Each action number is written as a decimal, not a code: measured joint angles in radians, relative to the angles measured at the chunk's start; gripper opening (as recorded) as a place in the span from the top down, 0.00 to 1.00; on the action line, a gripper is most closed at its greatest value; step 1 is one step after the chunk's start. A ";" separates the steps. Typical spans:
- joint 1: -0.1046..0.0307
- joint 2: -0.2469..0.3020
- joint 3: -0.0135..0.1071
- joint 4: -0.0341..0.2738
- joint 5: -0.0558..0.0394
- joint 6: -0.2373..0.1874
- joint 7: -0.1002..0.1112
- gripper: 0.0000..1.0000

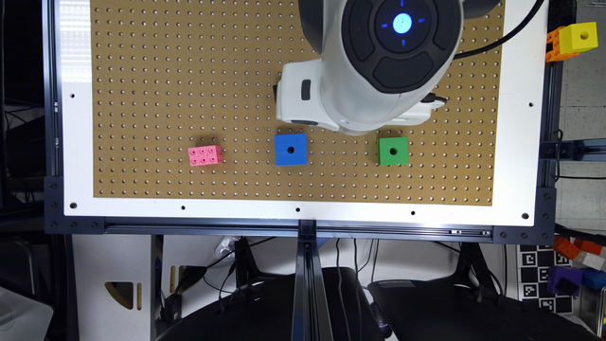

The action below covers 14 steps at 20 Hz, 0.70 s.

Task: Pick up green block.

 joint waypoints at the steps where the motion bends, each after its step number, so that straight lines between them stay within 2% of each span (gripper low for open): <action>1: 0.000 0.000 0.000 0.000 0.0000 0.000 0.000 0.00; 3: 0.001 0.000 0.002 -0.001 0.0003 -0.001 0.000 0.00; 4: 0.003 0.000 0.010 0.000 0.0059 0.001 0.001 0.00; 5: 0.007 0.002 0.027 0.003 0.0120 0.004 0.011 0.00; 7: 0.017 0.007 0.072 0.013 0.0112 0.006 0.060 0.00; 8: 0.018 0.009 0.080 0.016 0.0110 0.008 0.068 0.00; 9: 0.025 0.025 0.120 0.040 0.0037 0.008 0.115 0.00; 10: 0.026 0.038 0.135 0.055 -0.0024 0.008 0.134 0.00; 11: 0.026 0.054 0.145 0.074 -0.0071 0.008 0.145 0.00; 14: 0.023 0.099 0.145 0.124 -0.0104 0.008 0.146 0.00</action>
